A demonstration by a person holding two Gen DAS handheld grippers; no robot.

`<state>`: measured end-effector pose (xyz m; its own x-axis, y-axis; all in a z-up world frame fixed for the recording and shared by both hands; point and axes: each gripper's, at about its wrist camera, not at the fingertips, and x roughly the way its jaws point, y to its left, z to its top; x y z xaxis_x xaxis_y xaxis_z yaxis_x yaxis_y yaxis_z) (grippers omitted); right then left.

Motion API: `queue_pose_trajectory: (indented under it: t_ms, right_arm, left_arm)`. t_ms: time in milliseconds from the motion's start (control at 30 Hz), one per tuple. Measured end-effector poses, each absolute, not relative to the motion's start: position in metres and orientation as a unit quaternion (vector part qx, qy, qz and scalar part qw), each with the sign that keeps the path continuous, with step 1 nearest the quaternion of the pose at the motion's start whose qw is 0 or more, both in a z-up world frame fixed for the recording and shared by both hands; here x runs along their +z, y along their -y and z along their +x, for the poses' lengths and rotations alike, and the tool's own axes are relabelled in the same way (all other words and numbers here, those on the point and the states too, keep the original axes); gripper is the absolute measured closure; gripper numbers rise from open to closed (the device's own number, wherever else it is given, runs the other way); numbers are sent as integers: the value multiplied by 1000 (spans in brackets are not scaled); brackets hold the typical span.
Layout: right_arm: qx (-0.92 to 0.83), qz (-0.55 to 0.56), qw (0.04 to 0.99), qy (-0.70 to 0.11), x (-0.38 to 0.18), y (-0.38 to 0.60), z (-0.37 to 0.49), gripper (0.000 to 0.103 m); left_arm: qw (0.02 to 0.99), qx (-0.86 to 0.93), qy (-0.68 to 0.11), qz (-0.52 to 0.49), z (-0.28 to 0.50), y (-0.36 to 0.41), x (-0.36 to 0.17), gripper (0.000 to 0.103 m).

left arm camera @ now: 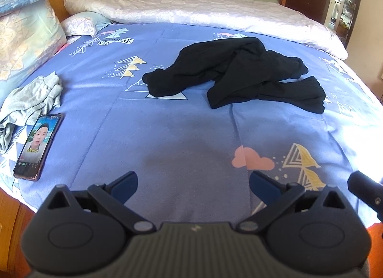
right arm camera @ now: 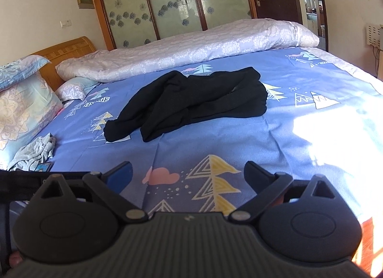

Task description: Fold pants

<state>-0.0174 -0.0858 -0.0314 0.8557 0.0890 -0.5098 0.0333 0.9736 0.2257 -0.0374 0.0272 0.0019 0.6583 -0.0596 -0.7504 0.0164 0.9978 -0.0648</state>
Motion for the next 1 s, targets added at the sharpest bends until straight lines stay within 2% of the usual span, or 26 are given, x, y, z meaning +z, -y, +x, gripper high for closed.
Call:
queue_pose_trajectory:
  t_ms: [133,233,333,400,500,700,867,900,967,1000]
  right_arm:
    - [11,114,956,-270,-33,85,-16,4]
    - [14,109,955,-277,-35,83,-15,11]
    - [21,110,952,-286,-39,83,-12,28]
    - [26,116,948,-296,-42,85,-8,46]
    - [31,130,941,-310,-48,86,-3,58]
    - [32,135,933,-332,-57,85,9,61]
    - [23,156,926,-343,-65,100,29,61]
    - [22,170,925,-339,-65,108,37,61]
    - [19,205,922,-328,-66,128,61,61]
    - [11,219,921,-322,-68,139,76,61]
  left_arm:
    - [909,-18,-416,-34,-34,-31,0,0]
    - [908,-20,-417,-46,-26,-38,-2,0]
    - [912,-11,-405,-56,-11,-55,-1,0]
    - [921,0,-387,-43,3,-65,-1,0]
    - [933,16,-359,-5,35,-78,-1,5]
    - [940,0,-321,114,116,-72,-28,8]
    - [924,-16,-340,174,172,-52,-71,19]
    - [921,-13,-346,176,182,-51,-77,24]
    - [915,-7,-364,172,201,-49,-85,42]
    - [912,-11,-377,162,209,-50,-87,58]
